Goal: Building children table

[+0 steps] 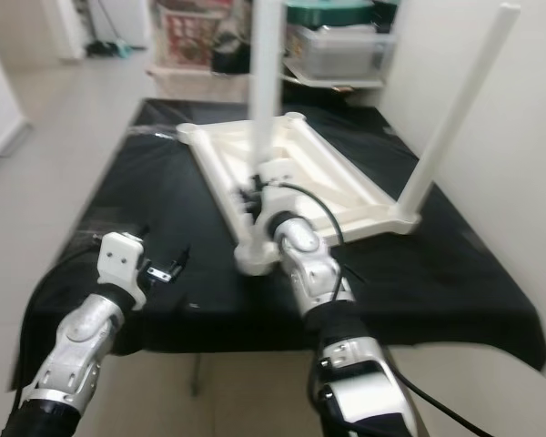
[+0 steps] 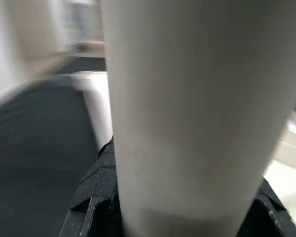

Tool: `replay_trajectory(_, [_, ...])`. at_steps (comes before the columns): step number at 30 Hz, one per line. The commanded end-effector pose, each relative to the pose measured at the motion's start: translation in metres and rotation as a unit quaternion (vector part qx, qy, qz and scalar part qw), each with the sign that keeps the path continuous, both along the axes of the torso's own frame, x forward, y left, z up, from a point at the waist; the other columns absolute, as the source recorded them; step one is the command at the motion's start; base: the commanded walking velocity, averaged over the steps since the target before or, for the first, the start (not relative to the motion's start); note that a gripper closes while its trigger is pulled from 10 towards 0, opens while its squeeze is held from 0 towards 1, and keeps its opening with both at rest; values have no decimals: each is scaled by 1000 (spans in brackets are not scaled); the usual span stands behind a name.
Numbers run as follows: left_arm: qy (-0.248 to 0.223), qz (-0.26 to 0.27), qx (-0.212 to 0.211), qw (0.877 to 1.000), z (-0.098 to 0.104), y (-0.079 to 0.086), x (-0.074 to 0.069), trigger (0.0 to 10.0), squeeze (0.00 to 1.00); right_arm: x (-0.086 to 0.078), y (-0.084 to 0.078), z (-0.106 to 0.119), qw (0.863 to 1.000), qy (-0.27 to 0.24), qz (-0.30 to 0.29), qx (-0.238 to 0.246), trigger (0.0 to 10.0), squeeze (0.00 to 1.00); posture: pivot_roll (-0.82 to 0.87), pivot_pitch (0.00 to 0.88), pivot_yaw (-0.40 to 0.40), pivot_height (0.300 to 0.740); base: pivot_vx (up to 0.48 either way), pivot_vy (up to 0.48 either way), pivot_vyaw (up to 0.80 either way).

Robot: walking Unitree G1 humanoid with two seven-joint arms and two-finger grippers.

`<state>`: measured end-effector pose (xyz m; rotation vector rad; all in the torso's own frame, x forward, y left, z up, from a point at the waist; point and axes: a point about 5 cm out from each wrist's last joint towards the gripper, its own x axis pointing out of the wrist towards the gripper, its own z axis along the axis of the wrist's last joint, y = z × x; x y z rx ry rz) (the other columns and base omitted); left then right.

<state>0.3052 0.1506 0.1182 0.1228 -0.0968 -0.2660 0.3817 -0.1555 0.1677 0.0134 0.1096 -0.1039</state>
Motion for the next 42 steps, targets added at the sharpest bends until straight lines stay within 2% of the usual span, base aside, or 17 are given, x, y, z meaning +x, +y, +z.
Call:
replay_trajectory(1, [-1,-3,7,1000,1,0,1,10000,0,-13,-15,-44,994,99,-45,-13,0,0,165,0,-92,740,0,0,0])
replay_trajectory(6, [-2,-1,5,1000,1,-1,2,10000,0,-18,-31,-54,984,120,-131,-5,0,0,165,0,-88,740,0,0,0])
replay_trajectory(7, [2,-8,4,1000,-1,-4,1,10000,0,-26,-9,-54,989,109,-103,-7,10000,0,150,0,-66,740,0,0,0])
replay_trajectory(11, [8,-18,3,1000,-5,-10,-2,10000,0,-44,25,-39,998,58,-30,13,10000,263,150,0,-66,740,0,0,0])
replay_trajectory(12, [5,-19,3,1000,-3,-10,0,10000,0,-42,23,-31,999,41,-8,12,10000,1000,141,0,-65,740,0,0,0])
replay_trajectory(14, [3,-20,2,1000,-1,-11,2,10000,0,-37,21,-21,1000,19,14,4,10000,1000,139,0,-66,740,0,0,0])
replay_trajectory(15, [2,-19,2,1000,0,-11,3,10000,0,-31,21,-8,999,-8,53,3,10000,416,136,0,-67,740,0,0,0])
replay_trajectory(16, [2,-19,2,1000,0,-11,3,10000,0,-31,21,-8,999,-8,53,3,10000,416,136,0,-67,740,0,0,0])
replay_trajectory(17, [1,-18,1,1000,0,-11,4,10000,0,-26,22,4,996,-36,82,19,10000,0,136,0,-67,740,0,0,0])
replay_trajectory(19, [1,-17,0,1000,0,-11,4,10000,0,-24,26,19,983,-59,150,87,10000,0,133,0,-65,740,0,0,0])
replay_trajectory(21, [0,-18,-2,1000,0,-14,3,10000,0,-46,34,56,911,-162,359,122,10000,0,141,0,-69,740,0,0,0])
replay_trajectory(30, [4,-16,0,1000,-2,-11,1,10000,0,-64,49,33,862,-121,487,64,8863,0,157,0,-77,740,0,0,0])
replay_trajectory(31, [2,-15,0,1000,0,-11,1,10000,0,-65,55,23,856,-102,504,57,2000,0,160,0,-84,740,0,0,0])
replay_trajectory(32, [1,-15,0,1000,1,-10,2,10000,0,-65,59,17,854,-91,509,54,2000,0,161,0,-85,740,0,0,0])
replay_trajectory(33, [0,-13,1,1000,1,-9,2,10000,0,-53,60,6,885,-57,461,37,0,0,160,0,-86,740,0,0,0])
replay_trajectory(37, [0,-7,-1,1000,1,-8,3,10000,0,-15,34,-28,981,65,180,7,0,0,159,0,-83,740,0,0,0])
replay_trajectory(42, [0,-14,0,1000,1,-10,0,10000,0,-21,-6,-49,991,113,-49,45,0,0,166,0,-76,740,0,0,0])
